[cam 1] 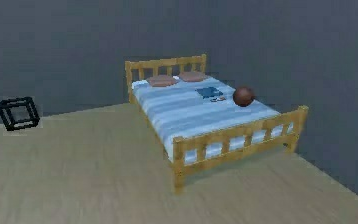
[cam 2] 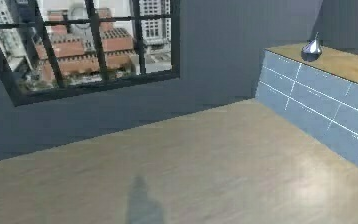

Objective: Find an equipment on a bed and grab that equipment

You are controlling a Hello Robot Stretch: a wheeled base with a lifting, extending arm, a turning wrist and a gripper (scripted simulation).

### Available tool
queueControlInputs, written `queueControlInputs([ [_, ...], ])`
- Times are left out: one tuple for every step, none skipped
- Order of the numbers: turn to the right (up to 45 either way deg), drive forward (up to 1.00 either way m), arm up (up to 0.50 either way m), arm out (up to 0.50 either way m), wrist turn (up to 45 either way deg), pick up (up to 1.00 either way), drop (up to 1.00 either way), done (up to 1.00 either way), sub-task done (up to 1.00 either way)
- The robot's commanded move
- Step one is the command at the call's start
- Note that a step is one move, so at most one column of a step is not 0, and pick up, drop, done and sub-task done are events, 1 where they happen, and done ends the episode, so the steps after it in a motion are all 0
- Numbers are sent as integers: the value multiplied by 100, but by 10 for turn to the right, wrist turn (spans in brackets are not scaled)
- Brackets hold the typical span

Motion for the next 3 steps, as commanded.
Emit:
queueControlInputs([
  [-90,0,0,0,0,0,0,0,0],
  [0,40,0,0,0,0,0,0,0],
  [450,0,0,0,0,0,0,0,0],
])
